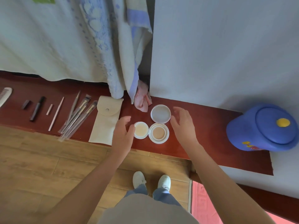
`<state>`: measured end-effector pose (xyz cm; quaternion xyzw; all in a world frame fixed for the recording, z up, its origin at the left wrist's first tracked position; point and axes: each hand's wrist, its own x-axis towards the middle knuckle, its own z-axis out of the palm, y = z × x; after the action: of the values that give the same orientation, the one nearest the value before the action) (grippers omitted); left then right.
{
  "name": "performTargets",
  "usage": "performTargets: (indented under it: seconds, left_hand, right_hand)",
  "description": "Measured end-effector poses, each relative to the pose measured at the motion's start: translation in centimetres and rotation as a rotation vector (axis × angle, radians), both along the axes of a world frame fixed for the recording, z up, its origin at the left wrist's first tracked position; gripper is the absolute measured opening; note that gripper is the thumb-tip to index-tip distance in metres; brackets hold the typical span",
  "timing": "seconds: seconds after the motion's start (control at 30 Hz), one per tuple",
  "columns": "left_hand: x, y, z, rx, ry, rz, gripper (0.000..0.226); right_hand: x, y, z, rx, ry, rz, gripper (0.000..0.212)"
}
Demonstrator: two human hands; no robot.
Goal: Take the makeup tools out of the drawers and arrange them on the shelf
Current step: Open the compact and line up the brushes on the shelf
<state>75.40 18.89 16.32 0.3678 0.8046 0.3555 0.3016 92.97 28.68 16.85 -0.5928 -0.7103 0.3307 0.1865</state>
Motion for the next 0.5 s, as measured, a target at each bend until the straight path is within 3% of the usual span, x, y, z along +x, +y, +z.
performTargets:
  seconds: [0.1,0.2,0.5]
  left_hand:
    - [-0.5,-1.5,1.3,-0.067,0.364,-0.199,0.053]
    - [-1.6,-2.6,2.5,-0.155,0.611,-0.304,0.074]
    - [-6.3,-8.4,7.4,-0.287,0.799,-0.19,0.079]
  right_hand:
    - [-1.0,-2.5,2.2,0.101,-0.118,0.242,0.049]
    - [-3.1,-4.0,3.5,0.188,-0.232,0.422,0.069]
    - [-9.5,-6.9,6.8,0.337,-0.268,0.69,0.082]
